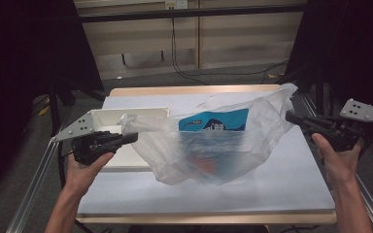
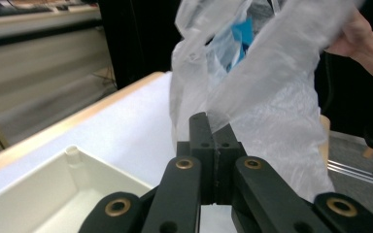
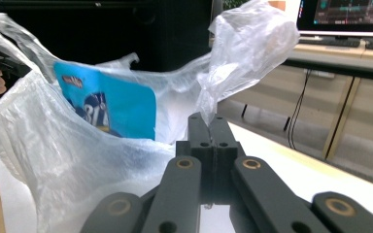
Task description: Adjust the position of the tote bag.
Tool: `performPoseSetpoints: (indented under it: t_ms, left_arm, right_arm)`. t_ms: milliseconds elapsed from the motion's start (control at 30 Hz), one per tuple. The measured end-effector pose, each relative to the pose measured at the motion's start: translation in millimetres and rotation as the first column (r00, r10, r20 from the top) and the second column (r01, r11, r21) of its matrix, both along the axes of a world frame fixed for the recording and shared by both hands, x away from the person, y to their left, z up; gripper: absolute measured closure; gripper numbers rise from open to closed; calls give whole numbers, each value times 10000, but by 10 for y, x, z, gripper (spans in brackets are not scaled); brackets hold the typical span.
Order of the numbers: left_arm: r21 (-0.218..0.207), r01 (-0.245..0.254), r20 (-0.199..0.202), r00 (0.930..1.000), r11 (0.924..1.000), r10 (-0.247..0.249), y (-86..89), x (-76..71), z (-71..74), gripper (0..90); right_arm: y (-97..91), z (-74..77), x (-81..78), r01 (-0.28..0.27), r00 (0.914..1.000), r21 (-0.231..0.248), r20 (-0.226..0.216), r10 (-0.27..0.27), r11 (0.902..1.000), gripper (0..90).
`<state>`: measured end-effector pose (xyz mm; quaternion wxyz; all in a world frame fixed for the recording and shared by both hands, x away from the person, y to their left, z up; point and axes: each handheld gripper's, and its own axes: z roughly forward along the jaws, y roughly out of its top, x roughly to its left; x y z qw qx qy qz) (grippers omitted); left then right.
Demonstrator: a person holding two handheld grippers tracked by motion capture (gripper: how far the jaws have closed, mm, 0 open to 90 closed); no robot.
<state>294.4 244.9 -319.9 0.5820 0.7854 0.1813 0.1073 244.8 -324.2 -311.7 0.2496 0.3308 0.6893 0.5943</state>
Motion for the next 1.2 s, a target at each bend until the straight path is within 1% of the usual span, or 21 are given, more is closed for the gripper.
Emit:
performPoseSetpoints:
  t_ms: [33,100,167,200,233,267,300,367,400,433,467,500,533,600,633,733,867,1000,1033,1133,1200]
  left_arm:
    - [33,26,-42,10000,10000,-26,-4,3,-13,900]
    - [20,20,-54,10000,10000,-20,-15,8,-31,900]
    - [134,73,-120,9999,9999,-72,-22,11,-54,900]
    - [190,24,-175,9998,9998,-21,-30,11,-73,900]
    - [383,-74,-168,9998,9992,81,-29,19,-87,900]
    - [326,-85,-299,9995,9994,95,-36,22,-112,900]
    - [330,-74,-357,9993,9994,86,-40,26,-133,900]
    - [438,45,-411,9991,9990,-27,-56,23,-175,900]
    - [471,131,-446,9989,9988,-110,-68,12,-194,900]
    - [659,125,-393,9992,9977,-99,-76,1,-206,900]
    - [777,198,-494,9986,9968,-160,-81,-13,-235,900]
    - [777,198,-494,9986,9968,-160,-81,-13,-235,900]
    - [916,186,-547,9984,9956,-137,-70,-11,-250,900]
    - [932,156,-663,9978,9955,-94,-63,-4,-282,900]
    - [971,155,-686,9976,9952,-88,-56,7,-297,900]
    - [890,225,-725,9972,9958,-160,-76,16,-330,900]
    - [1141,207,-734,9972,9933,-124,-115,5,-353,900]
    - [1160,289,-846,9962,9928,-191,-108,4,-388,900]
    - [1216,343,-879,9958,9920,-237,-109,3,-404,900]
    - [1588,446,-977,9948,9863,-293,-134,-16,-475,900]
    - [1656,476,-1151,9929,9850,-287,-146,-26,-534,900]
  right_arm:
    - [-4,-44,10,-24,9999,25,-124,24,10000,900]
    - [0,-62,22,-15,9998,-15,-186,14,10000,900]
    - [32,-116,39,9,9992,-151,-387,-15,9999,900]
    - [32,-116,39,9,9992,-151,-387,-15,9999,900]
    - [38,-139,48,8,9991,-223,-412,-17,9998,900]
    - [55,-194,64,36,9982,-293,-602,-54,9996,900]
    - [67,-225,76,21,9978,-360,-665,-45,9994,900]
    - [79,-286,90,-70,9968,-386,-794,39,9992,900]
    - [79,-286,90,-70,9968,-386,-794,39,9992,900]
    - [84,-310,90,-44,9964,-419,-847,8,9991,900]
    - [82,-350,83,-69,9956,-487,-936,23,9988,900]
    - [82,-350,83,-69,9956,-487,-936,23,9988,900]
    - [76,-363,68,-34,9951,-556,-985,-21,9984,900]
    - [59,-400,32,-53,9936,-673,-1131,-24,9977,900]
    - [59,-400,32,-53,9936,-673,-1131,-24,9977,900]
    - [68,-434,16,-118,9924,-775,-1230,22,9969,900]
    - [101,-483,29,-208,9908,-809,-1348,97,9965,900]
    - [113,-557,26,-259,9883,-853,-1521,127,9960,900]
    - [114,-577,22,-269,9866,-869,-1624,125,9959,900]
    - [129,-637,13,-315,9831,-1011,-1828,125,9944,900]
    - [140,-670,2,-406,9810,-1111,-1933,185,9930,900]
